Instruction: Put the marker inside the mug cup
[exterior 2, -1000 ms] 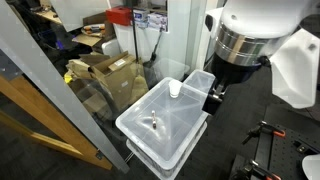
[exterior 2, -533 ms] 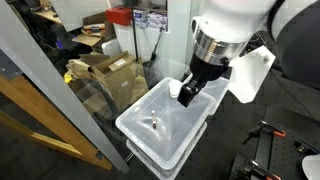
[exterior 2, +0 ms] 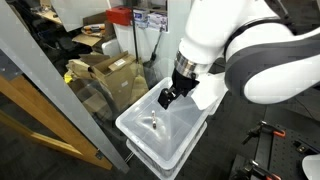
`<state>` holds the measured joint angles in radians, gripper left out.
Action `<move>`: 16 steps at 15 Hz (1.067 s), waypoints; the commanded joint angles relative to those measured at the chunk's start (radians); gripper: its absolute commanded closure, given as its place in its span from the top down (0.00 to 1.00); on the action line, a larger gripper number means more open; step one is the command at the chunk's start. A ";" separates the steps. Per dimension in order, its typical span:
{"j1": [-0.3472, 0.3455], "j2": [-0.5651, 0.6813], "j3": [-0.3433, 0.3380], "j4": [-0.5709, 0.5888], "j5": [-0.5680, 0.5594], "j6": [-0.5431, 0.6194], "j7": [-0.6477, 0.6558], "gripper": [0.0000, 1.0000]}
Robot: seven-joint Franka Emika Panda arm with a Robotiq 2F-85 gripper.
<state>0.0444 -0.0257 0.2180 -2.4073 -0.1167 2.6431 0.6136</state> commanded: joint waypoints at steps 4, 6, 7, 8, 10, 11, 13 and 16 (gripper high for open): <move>0.062 0.222 -0.119 0.091 -0.114 0.194 0.146 1.00; 0.054 0.285 -0.132 0.126 -0.183 0.215 0.211 1.00; 0.060 0.312 -0.144 0.143 -0.202 0.216 0.233 1.00; 0.069 0.343 -0.161 0.165 -0.228 0.217 0.262 1.00; 0.079 0.411 -0.179 0.211 -0.247 0.220 0.283 1.00; 0.081 0.438 -0.183 0.229 -0.250 0.221 0.286 1.00; 0.156 0.491 -0.259 0.265 -0.181 0.232 0.238 1.00; 0.192 0.572 -0.298 0.317 -0.128 0.256 0.207 1.00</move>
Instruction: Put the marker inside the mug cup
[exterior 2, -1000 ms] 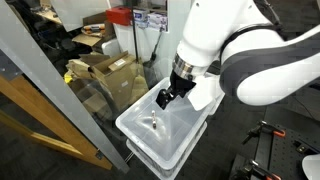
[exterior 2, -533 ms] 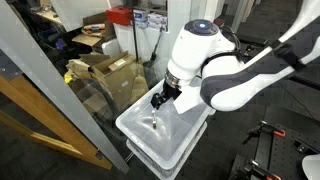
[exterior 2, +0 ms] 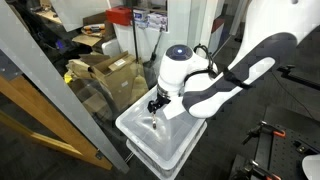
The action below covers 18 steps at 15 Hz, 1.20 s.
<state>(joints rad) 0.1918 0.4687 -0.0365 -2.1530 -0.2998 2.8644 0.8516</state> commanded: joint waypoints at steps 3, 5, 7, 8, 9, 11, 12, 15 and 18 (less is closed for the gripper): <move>0.058 0.146 -0.056 0.108 0.110 0.053 -0.068 1.00; 0.060 0.186 -0.060 0.133 0.148 0.070 -0.104 1.00; 0.056 0.222 -0.057 0.160 0.191 0.070 -0.136 1.00; 0.050 0.239 -0.050 0.174 0.213 0.071 -0.153 1.00; 0.046 0.253 -0.047 0.186 0.236 0.068 -0.171 1.00; -0.018 0.266 0.025 0.191 0.297 0.109 -0.257 1.00; 0.055 0.247 -0.047 0.170 0.302 0.072 -0.224 1.00; 0.026 0.263 -0.013 0.181 0.336 0.091 -0.271 1.00; 0.042 0.268 -0.030 0.193 0.352 0.095 -0.244 1.00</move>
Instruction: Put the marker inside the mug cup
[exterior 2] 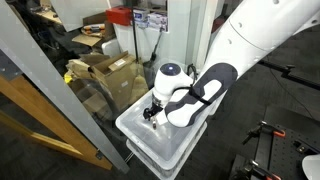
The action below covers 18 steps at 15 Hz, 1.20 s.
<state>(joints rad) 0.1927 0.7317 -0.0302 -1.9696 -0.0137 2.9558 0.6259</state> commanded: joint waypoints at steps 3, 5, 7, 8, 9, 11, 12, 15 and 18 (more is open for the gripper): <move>0.079 0.038 -0.067 0.063 0.110 -0.023 0.004 1.00; 0.092 0.068 -0.077 0.106 0.128 -0.040 0.003 1.00; 0.093 0.103 -0.073 0.153 0.151 -0.075 0.009 1.00; 0.094 0.117 -0.073 0.171 0.161 -0.093 0.015 1.00; 0.088 0.134 -0.067 0.191 0.169 -0.113 0.018 1.00; 0.091 0.162 -0.073 0.222 0.182 -0.143 0.034 1.00; 0.091 0.180 -0.075 0.239 0.187 -0.151 0.041 1.00; 0.083 0.227 -0.078 0.287 0.193 -0.166 0.057 1.00; 0.085 0.275 -0.088 0.330 0.194 -0.144 0.072 1.00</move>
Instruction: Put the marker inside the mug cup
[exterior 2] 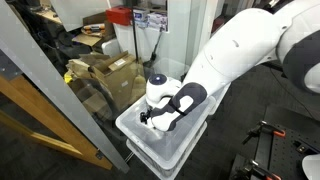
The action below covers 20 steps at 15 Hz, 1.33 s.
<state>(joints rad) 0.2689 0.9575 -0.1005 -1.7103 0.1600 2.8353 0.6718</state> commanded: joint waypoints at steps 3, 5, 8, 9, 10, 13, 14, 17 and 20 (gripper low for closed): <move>0.007 0.083 -0.024 0.107 0.024 -0.023 0.032 1.00; -0.001 0.106 -0.022 0.134 0.029 -0.023 0.029 1.00; -0.031 0.138 0.000 0.174 0.045 -0.023 0.008 1.00; -0.042 0.148 0.009 0.186 0.050 -0.021 0.001 1.00; -0.051 0.157 0.016 0.197 0.053 -0.020 -0.005 1.00; -0.078 0.179 0.038 0.227 0.059 -0.020 -0.016 1.00; -0.087 0.187 0.046 0.237 0.060 -0.018 -0.020 0.85; -0.103 0.204 0.061 0.261 0.062 -0.018 -0.024 0.56; -0.111 0.218 0.067 0.279 0.063 -0.019 -0.024 0.41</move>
<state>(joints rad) 0.1768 1.1532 -0.0535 -1.4766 0.1929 2.8353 0.6750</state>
